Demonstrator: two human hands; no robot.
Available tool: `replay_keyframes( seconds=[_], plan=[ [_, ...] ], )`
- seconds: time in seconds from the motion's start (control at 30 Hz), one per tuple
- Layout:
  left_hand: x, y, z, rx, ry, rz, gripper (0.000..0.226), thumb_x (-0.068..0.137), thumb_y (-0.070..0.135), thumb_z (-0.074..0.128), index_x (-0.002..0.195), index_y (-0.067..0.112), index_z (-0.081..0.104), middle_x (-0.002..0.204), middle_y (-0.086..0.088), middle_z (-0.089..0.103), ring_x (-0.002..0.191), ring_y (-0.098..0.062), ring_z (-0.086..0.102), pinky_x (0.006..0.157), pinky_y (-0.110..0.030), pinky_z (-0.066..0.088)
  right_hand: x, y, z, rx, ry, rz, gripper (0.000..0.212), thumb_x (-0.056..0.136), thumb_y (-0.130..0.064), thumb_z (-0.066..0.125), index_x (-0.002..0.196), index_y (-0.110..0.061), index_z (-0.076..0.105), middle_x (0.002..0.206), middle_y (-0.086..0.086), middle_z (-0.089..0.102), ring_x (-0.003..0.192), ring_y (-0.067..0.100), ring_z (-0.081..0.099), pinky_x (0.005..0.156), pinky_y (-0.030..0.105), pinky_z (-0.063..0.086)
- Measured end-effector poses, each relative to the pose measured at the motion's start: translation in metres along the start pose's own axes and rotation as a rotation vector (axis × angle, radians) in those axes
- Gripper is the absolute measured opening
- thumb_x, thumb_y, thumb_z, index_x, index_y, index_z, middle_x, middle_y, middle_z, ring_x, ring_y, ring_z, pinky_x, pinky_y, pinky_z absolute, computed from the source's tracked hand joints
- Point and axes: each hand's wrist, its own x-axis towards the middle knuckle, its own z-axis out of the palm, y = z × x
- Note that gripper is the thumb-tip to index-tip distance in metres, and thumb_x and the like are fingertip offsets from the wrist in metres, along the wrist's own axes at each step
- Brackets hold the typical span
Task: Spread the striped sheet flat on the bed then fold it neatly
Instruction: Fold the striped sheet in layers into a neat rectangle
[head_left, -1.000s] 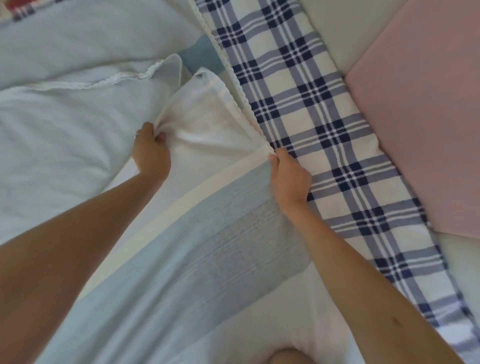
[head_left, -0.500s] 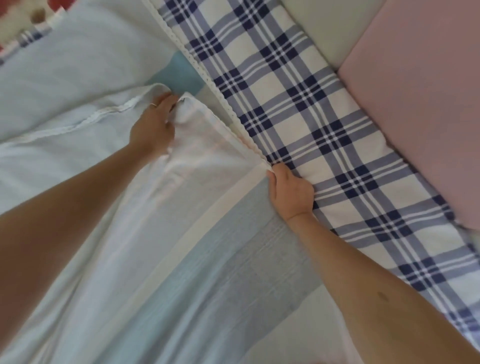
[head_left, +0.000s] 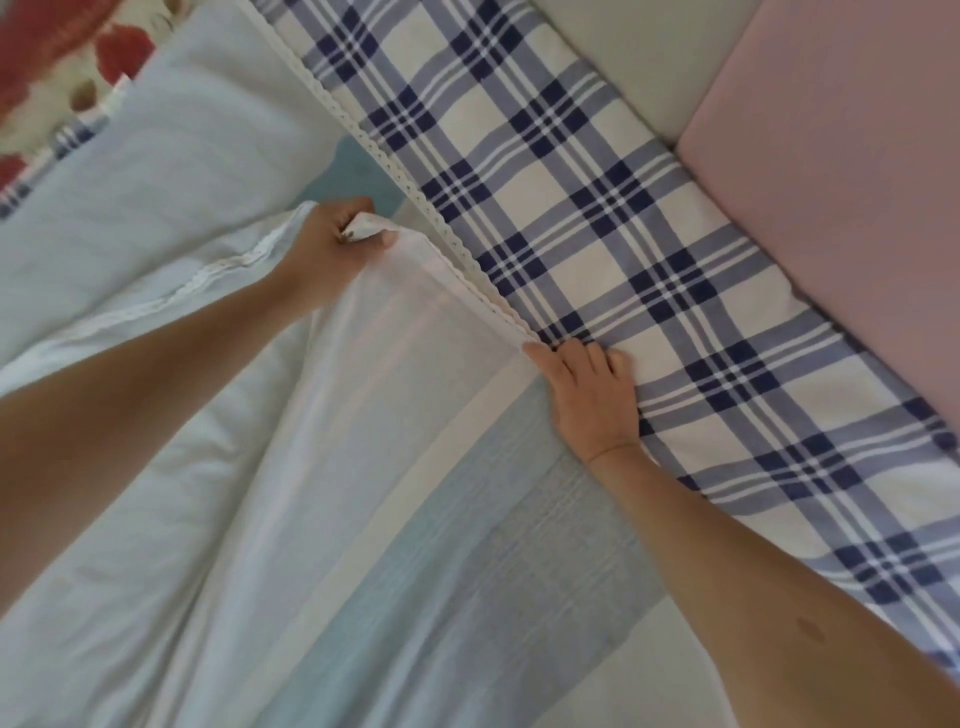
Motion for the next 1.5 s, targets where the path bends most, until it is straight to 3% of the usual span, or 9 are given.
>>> replay_keyframes(
  seconds=[0.33, 0.57, 0.7, 0.83, 0.97, 1.17, 1.27, 1.37, 1.5],
  plan=[
    [0.044, -0.011, 0.049, 0.096, 0.182, -0.113, 0.019, 0.091, 0.018, 0.056, 0.073, 0.012, 0.054, 0.066, 0.005, 0.048, 0.063, -0.007, 0.042, 0.056, -0.024, 0.032, 0.001, -0.002, 0.004, -0.058, 0.014, -0.005, 0.044, 0.079, -0.004, 0.039, 0.117, -0.024, 0.046, 0.08, 0.005, 0.051, 0.068, 0.024, 0.046, 0.069, 0.034, 0.028],
    [0.043, -0.01, 0.043, 0.284, 0.211, -0.2, 0.024, 0.087, 0.039, 0.062, 0.094, 0.017, 0.055, 0.098, -0.003, 0.058, 0.091, -0.018, 0.052, 0.072, -0.029, 0.037, 0.001, -0.001, 0.003, -0.032, -0.012, -0.003, 0.044, 0.077, -0.007, 0.042, 0.118, -0.024, 0.047, 0.083, 0.007, 0.052, 0.073, 0.024, 0.044, 0.071, 0.034, 0.027],
    [-0.003, 0.003, 0.063, 0.515, 0.395, -0.004, 0.04, 0.09, 0.027, 0.052, 0.126, 0.012, 0.047, 0.134, -0.016, 0.042, 0.123, -0.033, 0.039, 0.101, -0.043, 0.027, 0.003, -0.001, 0.002, -0.019, -0.048, 0.007, 0.043, 0.079, -0.009, 0.043, 0.118, -0.025, 0.048, 0.084, 0.007, 0.053, 0.07, 0.025, 0.05, 0.071, 0.033, 0.027],
    [-0.082, 0.004, 0.117, 0.535, 0.105, 0.259, 0.052, 0.091, 0.037, 0.039, 0.139, 0.016, 0.041, 0.145, -0.014, 0.039, 0.135, -0.035, 0.033, 0.105, -0.058, 0.02, 0.004, -0.003, -0.001, -0.025, -0.034, 0.036, 0.041, 0.079, -0.007, 0.045, 0.116, -0.023, 0.052, 0.083, 0.005, 0.053, 0.071, 0.024, 0.046, 0.07, 0.034, 0.028],
    [-0.077, -0.015, 0.139, 0.647, -0.059, 0.184, 0.065, 0.093, 0.053, 0.024, 0.152, 0.027, 0.014, 0.16, -0.003, 0.008, 0.146, -0.032, 0.003, 0.107, -0.069, -0.001, 0.003, -0.004, 0.003, -0.036, -0.008, 0.069, 0.038, 0.081, -0.005, 0.05, 0.115, -0.022, 0.056, 0.083, 0.003, 0.054, 0.073, 0.022, 0.044, 0.07, 0.033, 0.03],
    [-0.021, -0.005, 0.088, 0.543, 0.284, -0.002, 0.063, 0.09, 0.016, 0.043, 0.15, 0.022, 0.022, 0.159, -0.004, 0.011, 0.145, -0.027, 0.01, 0.111, -0.052, 0.004, 0.003, -0.004, 0.001, -0.003, -0.021, 0.069, 0.043, 0.077, -0.002, 0.056, 0.116, -0.02, 0.051, 0.084, 0.004, 0.055, 0.072, 0.025, 0.049, 0.071, 0.033, 0.029],
    [-0.012, -0.011, 0.058, 0.569, 0.327, -0.13, 0.061, 0.085, 0.029, 0.057, 0.142, 0.026, 0.035, 0.155, -0.003, 0.019, 0.142, -0.027, 0.015, 0.11, -0.047, 0.007, 0.004, -0.003, 0.001, 0.007, -0.028, 0.075, 0.042, 0.078, -0.003, 0.053, 0.115, -0.02, 0.052, 0.084, 0.004, 0.055, 0.072, 0.024, 0.049, 0.071, 0.032, 0.029],
    [-0.004, -0.019, 0.04, 0.458, 0.295, -0.179, 0.03, 0.078, 0.04, 0.069, 0.102, 0.023, 0.063, 0.129, -0.001, 0.048, 0.127, -0.023, 0.034, 0.095, -0.038, 0.019, 0.004, -0.005, 0.001, 0.015, -0.04, 0.095, 0.039, 0.08, -0.005, 0.049, 0.115, -0.021, 0.053, 0.085, 0.003, 0.055, 0.073, 0.023, 0.047, 0.072, 0.031, 0.028],
    [0.004, -0.018, 0.032, 0.223, 0.123, -0.075, 0.022, 0.079, 0.024, 0.071, 0.086, 0.019, 0.05, 0.084, 0.002, 0.055, 0.082, -0.019, 0.052, 0.074, -0.027, 0.029, 0.005, -0.004, 0.001, 0.015, -0.053, 0.089, 0.038, 0.08, -0.007, 0.045, 0.115, -0.021, 0.049, 0.084, 0.003, 0.055, 0.076, 0.021, 0.043, 0.073, 0.032, 0.028]
  ],
)
